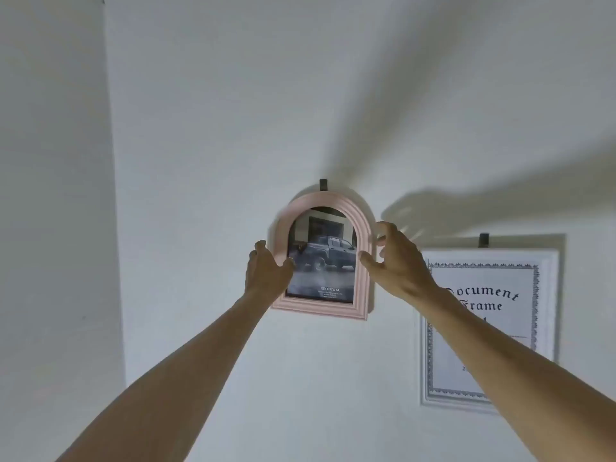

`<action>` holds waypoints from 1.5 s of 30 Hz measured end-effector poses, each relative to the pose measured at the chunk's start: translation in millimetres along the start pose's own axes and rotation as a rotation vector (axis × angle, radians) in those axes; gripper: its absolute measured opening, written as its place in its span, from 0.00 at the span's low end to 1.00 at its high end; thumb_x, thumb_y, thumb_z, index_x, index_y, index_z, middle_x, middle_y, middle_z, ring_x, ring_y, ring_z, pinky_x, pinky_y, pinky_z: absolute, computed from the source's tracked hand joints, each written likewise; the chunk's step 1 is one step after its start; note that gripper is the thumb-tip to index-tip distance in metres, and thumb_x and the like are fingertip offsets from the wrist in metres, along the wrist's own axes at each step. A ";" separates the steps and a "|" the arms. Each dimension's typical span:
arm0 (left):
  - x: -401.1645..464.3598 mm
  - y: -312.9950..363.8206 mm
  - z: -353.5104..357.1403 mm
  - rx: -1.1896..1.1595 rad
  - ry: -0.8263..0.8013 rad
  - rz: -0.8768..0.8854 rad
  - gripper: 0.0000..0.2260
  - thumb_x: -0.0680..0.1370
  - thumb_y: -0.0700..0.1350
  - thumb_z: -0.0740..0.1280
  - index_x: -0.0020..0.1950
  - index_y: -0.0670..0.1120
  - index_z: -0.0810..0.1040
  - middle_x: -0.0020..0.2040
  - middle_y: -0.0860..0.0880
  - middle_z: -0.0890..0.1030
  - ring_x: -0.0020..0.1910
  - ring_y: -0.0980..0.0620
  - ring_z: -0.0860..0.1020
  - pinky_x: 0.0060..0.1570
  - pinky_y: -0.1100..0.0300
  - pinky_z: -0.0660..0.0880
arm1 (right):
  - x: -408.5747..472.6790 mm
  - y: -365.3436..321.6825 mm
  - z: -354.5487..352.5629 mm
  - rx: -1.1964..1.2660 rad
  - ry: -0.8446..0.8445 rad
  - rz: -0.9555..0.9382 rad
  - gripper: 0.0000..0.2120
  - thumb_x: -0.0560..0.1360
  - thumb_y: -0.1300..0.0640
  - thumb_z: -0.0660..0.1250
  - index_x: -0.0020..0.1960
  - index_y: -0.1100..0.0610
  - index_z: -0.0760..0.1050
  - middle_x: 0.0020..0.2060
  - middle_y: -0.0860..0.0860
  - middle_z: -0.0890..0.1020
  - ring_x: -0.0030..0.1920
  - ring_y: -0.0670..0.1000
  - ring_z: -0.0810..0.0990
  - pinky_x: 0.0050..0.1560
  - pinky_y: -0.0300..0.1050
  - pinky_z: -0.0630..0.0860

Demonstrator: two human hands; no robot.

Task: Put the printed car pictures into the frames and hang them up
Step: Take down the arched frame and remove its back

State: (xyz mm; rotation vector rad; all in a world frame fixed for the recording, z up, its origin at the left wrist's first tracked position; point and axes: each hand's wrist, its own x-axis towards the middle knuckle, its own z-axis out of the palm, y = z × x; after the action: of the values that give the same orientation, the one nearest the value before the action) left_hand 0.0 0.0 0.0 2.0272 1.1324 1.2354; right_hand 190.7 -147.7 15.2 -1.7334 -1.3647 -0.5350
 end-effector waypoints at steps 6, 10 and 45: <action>3.7 -10.5 15.1 -0.065 0.078 -0.005 0.20 0.78 0.47 0.66 0.68 0.44 0.69 0.59 0.44 0.77 0.53 0.44 0.78 0.50 0.54 0.74 | 4.7 5.6 32.0 0.083 0.087 0.013 0.17 0.74 0.53 0.73 0.59 0.54 0.71 0.49 0.48 0.78 0.52 0.50 0.75 0.47 0.45 0.73; 3.0 -13.3 9.6 -0.096 0.041 0.021 0.18 0.78 0.48 0.67 0.66 0.45 0.71 0.55 0.45 0.79 0.51 0.44 0.79 0.48 0.54 0.75 | 13.2 4.4 37.1 0.223 0.160 0.161 0.16 0.72 0.54 0.75 0.56 0.50 0.73 0.48 0.48 0.80 0.53 0.52 0.78 0.53 0.48 0.76; -208.5 -216.6 31.7 -0.364 -0.687 -0.317 0.11 0.75 0.44 0.73 0.55 0.41 0.78 0.47 0.48 0.82 0.47 0.50 0.80 0.39 0.61 0.77 | -304.0 -6.5 98.4 0.130 -0.254 0.905 0.23 0.78 0.55 0.70 0.70 0.57 0.68 0.62 0.54 0.78 0.49 0.50 0.77 0.38 0.35 0.70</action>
State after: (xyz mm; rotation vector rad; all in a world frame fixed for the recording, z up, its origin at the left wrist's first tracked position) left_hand -106.6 -63.6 -275.6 1.6976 0.7749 0.4715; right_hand 72.8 -241.5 -266.7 -2.1137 -0.6148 0.2792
